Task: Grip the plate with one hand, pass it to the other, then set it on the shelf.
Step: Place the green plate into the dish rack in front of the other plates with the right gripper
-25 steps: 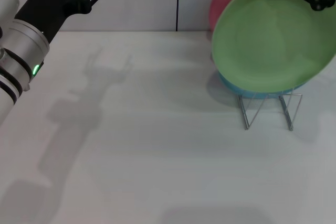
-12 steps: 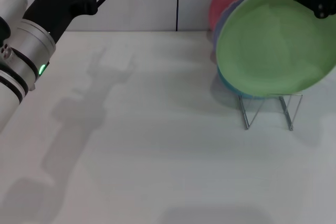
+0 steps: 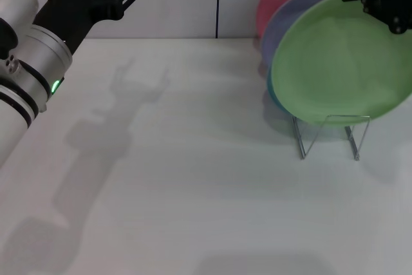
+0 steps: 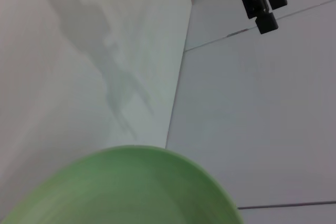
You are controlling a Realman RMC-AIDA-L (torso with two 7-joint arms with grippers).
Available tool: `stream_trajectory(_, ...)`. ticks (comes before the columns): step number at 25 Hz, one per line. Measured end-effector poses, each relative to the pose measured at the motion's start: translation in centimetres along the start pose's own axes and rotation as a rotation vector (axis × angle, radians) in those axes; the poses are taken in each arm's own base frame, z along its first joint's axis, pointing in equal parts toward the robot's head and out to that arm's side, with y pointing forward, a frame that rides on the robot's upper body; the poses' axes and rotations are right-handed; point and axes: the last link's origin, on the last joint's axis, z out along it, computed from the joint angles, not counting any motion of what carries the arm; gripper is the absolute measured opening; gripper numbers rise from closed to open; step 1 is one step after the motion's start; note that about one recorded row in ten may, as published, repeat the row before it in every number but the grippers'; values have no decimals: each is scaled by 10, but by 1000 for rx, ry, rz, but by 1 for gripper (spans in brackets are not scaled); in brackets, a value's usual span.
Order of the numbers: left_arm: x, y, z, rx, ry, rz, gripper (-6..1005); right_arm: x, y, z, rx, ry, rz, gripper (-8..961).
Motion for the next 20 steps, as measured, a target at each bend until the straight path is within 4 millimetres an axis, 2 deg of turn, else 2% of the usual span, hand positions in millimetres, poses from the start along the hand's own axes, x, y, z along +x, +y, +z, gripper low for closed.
stream_trajectory(20, -1, 3, 3, -11, -3, 3, 859, 7, 16, 0, -32, 7, -10, 75)
